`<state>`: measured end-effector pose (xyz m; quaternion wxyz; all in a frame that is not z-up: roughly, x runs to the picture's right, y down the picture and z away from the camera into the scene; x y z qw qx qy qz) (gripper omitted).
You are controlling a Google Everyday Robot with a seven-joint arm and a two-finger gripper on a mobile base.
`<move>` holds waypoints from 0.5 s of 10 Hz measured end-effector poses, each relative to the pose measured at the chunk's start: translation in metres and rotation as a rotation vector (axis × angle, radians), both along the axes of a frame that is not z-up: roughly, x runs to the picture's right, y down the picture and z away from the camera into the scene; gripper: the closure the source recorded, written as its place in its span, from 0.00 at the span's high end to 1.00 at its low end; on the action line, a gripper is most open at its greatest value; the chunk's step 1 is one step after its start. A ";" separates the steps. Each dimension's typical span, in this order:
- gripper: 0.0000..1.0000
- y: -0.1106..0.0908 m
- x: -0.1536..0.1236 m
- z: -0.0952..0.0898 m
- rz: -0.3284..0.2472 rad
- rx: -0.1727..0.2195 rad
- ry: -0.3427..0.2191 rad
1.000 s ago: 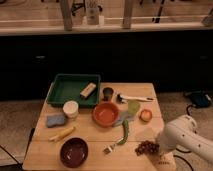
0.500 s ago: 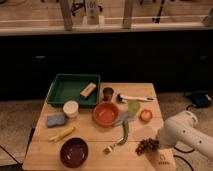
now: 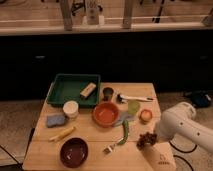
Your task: Place grapes in red bowl
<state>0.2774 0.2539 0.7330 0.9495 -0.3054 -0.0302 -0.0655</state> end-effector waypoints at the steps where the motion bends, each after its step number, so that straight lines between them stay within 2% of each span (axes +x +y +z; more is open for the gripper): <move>1: 0.00 -0.011 -0.003 -0.007 -0.011 0.004 0.002; 3: 0.00 -0.021 -0.009 -0.010 -0.021 0.012 -0.001; 5: 0.00 -0.043 -0.023 -0.014 -0.040 0.023 -0.007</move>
